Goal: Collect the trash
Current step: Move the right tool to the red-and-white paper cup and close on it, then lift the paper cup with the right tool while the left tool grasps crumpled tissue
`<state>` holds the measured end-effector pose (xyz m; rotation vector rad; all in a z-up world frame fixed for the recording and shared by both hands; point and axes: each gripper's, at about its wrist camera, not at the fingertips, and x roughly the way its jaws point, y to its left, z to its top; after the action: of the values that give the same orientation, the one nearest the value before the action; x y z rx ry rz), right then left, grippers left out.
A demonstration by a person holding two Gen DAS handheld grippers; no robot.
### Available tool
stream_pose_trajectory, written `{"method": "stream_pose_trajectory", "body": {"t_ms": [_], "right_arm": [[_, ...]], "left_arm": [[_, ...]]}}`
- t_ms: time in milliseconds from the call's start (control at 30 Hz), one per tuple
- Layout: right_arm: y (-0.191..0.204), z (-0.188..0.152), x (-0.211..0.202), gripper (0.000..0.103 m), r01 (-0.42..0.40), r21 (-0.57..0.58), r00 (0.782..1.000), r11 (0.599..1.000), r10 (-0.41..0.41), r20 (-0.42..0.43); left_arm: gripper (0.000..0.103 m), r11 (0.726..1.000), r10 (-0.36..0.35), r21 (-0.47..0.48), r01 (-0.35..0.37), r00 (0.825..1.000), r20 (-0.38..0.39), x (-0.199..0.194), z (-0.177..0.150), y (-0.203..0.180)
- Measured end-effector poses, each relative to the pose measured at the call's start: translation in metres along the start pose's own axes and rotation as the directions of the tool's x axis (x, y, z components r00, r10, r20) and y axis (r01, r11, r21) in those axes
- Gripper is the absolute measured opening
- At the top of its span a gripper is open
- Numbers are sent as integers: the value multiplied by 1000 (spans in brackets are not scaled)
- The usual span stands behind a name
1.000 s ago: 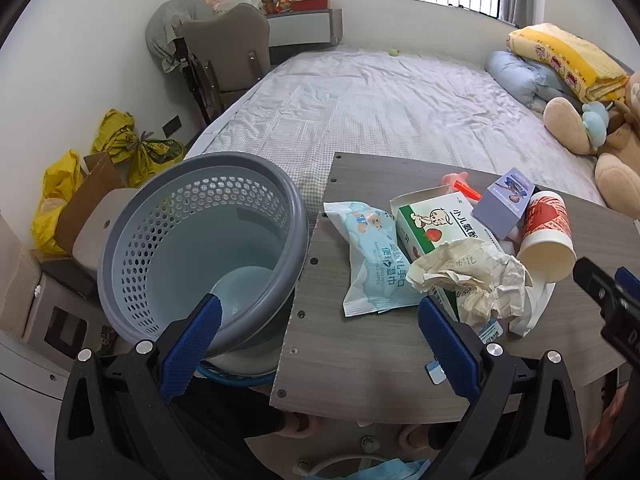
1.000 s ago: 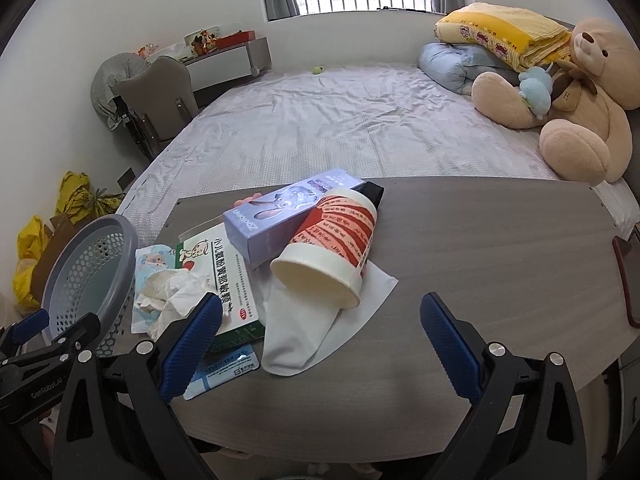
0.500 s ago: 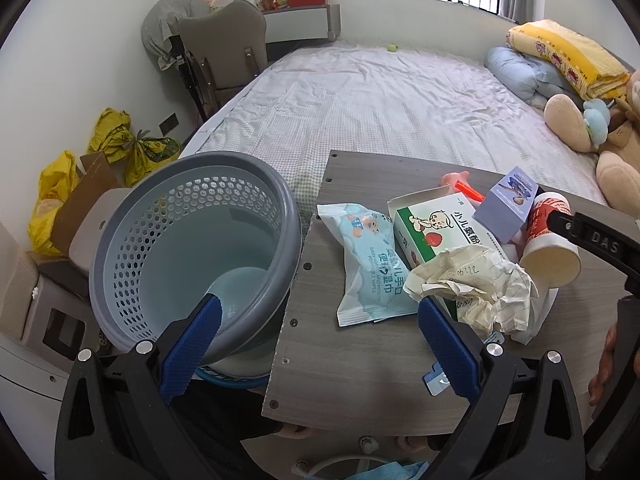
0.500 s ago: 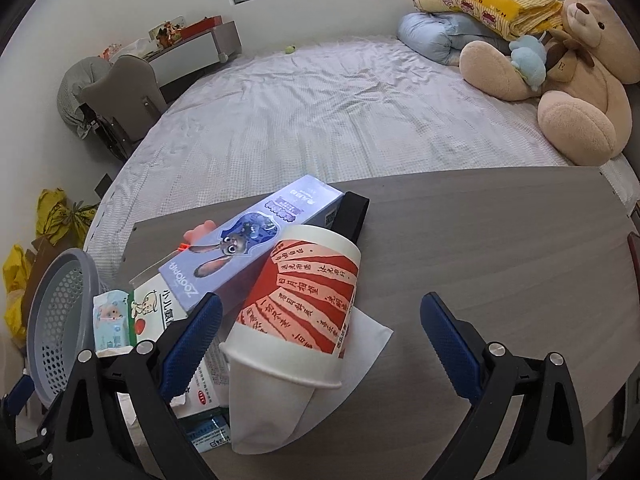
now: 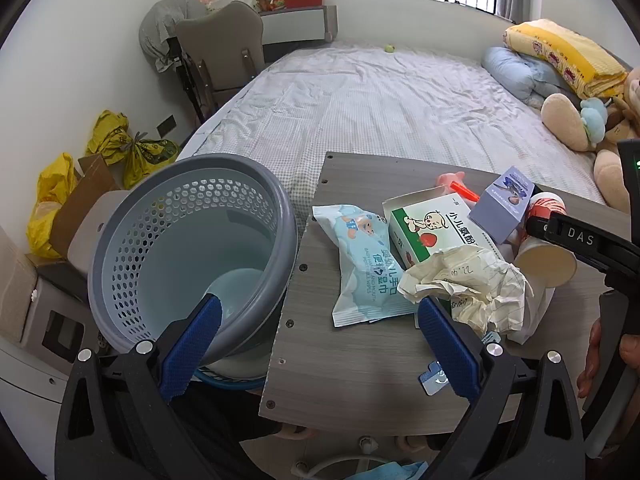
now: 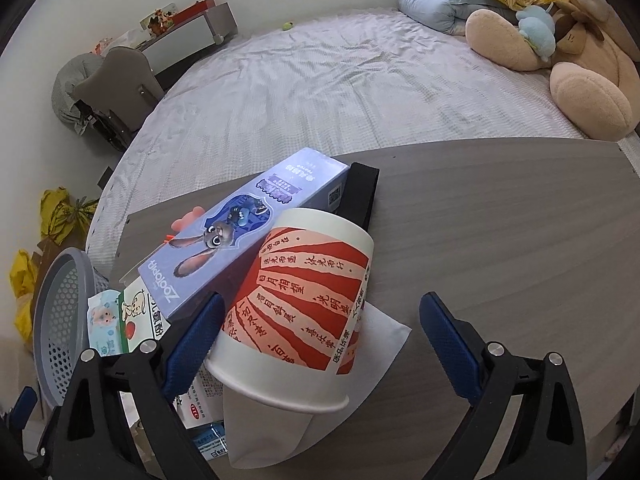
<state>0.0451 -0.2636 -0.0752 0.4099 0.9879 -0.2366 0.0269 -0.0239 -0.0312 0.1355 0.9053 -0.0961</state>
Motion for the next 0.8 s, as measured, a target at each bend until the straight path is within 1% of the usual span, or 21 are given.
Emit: {"method": "stream_pose_trajectory", "body": {"t_ms": [33, 100, 167, 233, 267, 433, 800], "right_arm": [[0, -1, 0, 94, -9, 1, 1000, 1000, 9, -5], [-2, -2, -1, 86, -32, 10, 999, 999, 32, -2], [-3, -2, -2, 73, -60, 14, 998, 998, 60, -8], [0, -3, -4, 67, -72, 8, 997, 997, 72, -8], [0, -3, -5, 67, -66, 3, 998, 998, 66, -6], [-2, -8, -14, 67, -91, 8, 996, 996, 91, 15], [-13, -26, -55, 65, -99, -15, 992, 995, 100, 74]], "left_arm": [[97, 1000, 0, 1, 0, 1000, 0, 0, 0, 0], [97, 1000, 1, 2, -1, 1000, 2, -1, 0, 0], [97, 1000, 0, 2, 0, 1000, 2, -1, 0, 0], [97, 1000, -1, 3, 1, 1000, 2, -2, 0, -1], [97, 1000, -1, 4, 1, 1000, 3, -2, 0, -1], [97, 1000, -3, 7, 3, 1000, 6, -6, -3, -4], [97, 999, -30, 31, 29, 999, 34, -20, -4, -15]]}}
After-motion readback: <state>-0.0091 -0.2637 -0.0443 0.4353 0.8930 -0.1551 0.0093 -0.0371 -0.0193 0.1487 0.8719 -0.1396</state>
